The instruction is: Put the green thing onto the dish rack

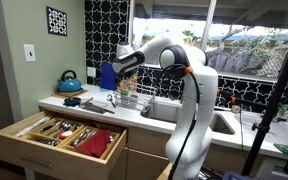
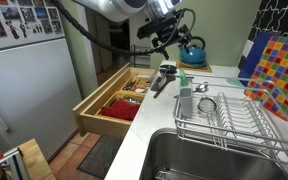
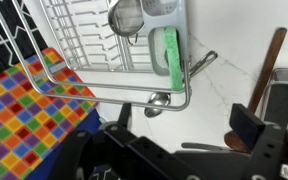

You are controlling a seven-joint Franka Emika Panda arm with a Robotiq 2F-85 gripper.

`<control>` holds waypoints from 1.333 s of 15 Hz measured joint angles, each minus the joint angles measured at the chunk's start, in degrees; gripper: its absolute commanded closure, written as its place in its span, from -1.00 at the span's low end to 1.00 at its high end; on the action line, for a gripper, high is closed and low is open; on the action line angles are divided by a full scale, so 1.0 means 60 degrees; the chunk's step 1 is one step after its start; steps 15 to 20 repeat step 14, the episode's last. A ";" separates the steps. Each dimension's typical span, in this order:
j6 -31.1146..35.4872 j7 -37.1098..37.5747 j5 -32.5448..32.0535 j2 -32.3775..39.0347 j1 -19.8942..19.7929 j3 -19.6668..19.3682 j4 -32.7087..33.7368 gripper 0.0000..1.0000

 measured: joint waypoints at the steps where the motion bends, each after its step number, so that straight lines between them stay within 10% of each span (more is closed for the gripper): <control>1: -0.0645 0.0385 -0.0275 -0.0088 0.0026 0.0002 0.0198 -1.00; 9: -0.6524 0.2198 -0.0527 -0.0257 0.0221 0.0189 0.2356 -1.00; 20: -0.6354 0.4032 -0.0113 -0.0239 0.0192 0.0117 0.2925 -1.00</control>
